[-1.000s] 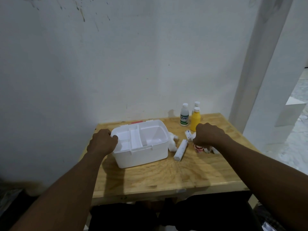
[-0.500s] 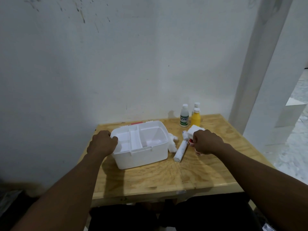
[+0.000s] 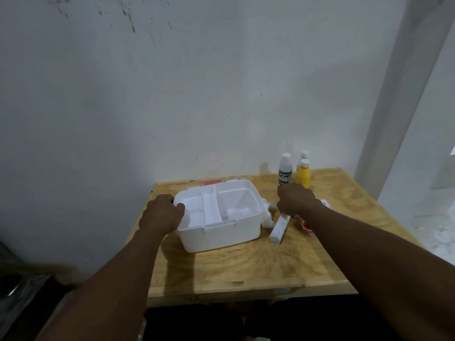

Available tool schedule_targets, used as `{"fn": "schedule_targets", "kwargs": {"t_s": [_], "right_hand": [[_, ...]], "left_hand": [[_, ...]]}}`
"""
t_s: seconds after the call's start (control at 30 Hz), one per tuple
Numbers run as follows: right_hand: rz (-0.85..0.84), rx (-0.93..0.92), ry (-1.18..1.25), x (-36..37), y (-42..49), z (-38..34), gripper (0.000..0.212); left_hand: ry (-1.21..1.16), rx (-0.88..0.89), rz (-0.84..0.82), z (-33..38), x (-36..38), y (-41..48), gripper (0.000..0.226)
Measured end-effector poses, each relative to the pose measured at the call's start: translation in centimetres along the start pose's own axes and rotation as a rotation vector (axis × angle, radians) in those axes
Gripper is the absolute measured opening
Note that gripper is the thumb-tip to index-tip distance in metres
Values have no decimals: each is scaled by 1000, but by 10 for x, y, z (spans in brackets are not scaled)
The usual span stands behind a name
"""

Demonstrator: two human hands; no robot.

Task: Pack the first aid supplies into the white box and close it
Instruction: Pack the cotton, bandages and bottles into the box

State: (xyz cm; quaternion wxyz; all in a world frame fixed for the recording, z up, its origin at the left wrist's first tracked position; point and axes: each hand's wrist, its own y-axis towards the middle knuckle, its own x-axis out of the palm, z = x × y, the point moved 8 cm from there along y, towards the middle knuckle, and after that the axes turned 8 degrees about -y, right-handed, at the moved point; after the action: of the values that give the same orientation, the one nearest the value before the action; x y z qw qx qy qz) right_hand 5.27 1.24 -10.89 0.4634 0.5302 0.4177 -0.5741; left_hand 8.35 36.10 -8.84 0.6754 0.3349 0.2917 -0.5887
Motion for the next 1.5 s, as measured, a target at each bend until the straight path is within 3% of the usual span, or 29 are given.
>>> {"fn": "schedule_targets", "kwargs": {"t_s": [0.07,0.17,0.23,0.3,0.37,0.43,0.53,0.67,0.8,1.07,1.33,1.4,1.5], "right_hand": [[-45,12,68,9,3,0,8],[-55,30,128,11,4,2,24],[-47,46,201,8,5,5,20],[36,73,356,-1,7,12,18],[167,133,550,-18,6,19,40],[291,150,718,-42,1,19,47],[387,14,879,-81,-10,-10,45],[210,-362,769,-100,-40,-102,43],[157,-502,607,-74,-64,-150,39],[300,-515,431,-67,-79,-151,31],[302,-503,506,-69,-82,-139,35],[374,-462,573,-82,-80,-117,31],[408,-343,626,-94,-71,-62,14]], "left_hand": [[3,7,-4,0,1,1,12],[-1,12,-6,1,1,1,11],[-6,8,-3,2,1,0,10],[-11,11,-2,2,0,-2,10],[-9,9,-6,3,-1,-4,11],[-7,3,-7,4,-2,-5,12],[-14,-12,-7,5,-2,-4,19],[-8,-13,0,5,-1,-3,25],[-1,-15,10,3,-2,-3,28],[-28,-22,4,3,0,-5,34],[61,-12,62,4,-7,-7,40],[98,38,125,10,-16,-8,43],[114,259,252,43,-30,-12,36]]}}
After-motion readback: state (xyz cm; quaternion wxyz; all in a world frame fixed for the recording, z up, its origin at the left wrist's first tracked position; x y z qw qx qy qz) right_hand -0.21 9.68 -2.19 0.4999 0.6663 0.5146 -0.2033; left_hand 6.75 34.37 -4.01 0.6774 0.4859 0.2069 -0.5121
